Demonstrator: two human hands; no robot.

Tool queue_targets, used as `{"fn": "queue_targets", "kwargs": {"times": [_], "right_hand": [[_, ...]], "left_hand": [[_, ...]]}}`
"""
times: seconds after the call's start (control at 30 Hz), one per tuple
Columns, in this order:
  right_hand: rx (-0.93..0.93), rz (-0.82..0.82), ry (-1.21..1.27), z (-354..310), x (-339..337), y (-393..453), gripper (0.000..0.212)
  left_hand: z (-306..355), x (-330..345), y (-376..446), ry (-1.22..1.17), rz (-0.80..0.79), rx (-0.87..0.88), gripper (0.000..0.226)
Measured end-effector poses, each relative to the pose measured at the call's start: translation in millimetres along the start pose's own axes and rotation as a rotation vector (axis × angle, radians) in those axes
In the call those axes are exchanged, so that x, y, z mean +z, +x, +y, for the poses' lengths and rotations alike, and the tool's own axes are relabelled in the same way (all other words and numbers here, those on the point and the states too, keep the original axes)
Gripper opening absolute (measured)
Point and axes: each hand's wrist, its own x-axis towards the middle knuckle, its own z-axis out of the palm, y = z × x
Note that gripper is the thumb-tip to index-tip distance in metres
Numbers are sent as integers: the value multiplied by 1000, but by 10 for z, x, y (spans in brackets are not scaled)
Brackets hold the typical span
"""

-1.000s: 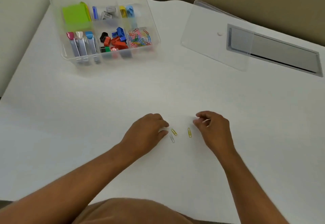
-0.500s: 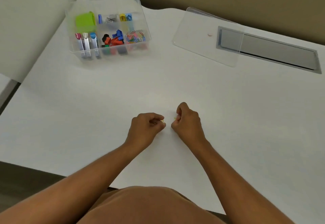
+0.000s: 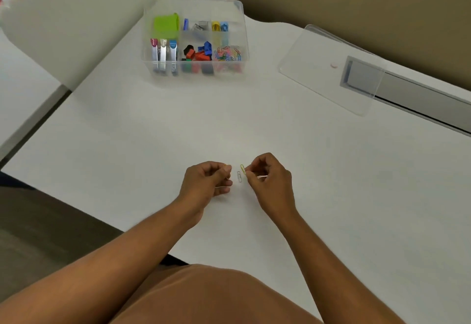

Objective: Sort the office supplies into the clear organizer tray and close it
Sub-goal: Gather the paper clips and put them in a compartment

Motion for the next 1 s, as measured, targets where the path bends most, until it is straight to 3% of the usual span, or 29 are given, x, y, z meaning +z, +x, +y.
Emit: {"fn": "queue_targets", "kwargs": {"times": [0.2, 0.4, 0.53, 0.67, 0.9, 1.0], "right_hand": [[-178, 25, -436, 64, 225, 119, 18], [-32, 22, -389, -11, 291, 234, 30], [-188, -60, -478, 25, 338, 221, 31], [-302, -93, -664, 101, 387, 117, 16], [-238, -113, -657, -7, 338, 187, 36], [-293, -136, -776, -13, 363, 234, 43]], "left_hand": [[-51, -63, -18, -1, 30, 13, 10], [-62, -35, 5, 48, 2, 9, 15], [-70, -32, 39, 37, 4, 9, 15], [-97, -25, 42, 39, 10, 20, 16], [-77, -5, 42, 64, 9, 49, 12], [-83, 6, 50, 81, 12, 58, 11]]}}
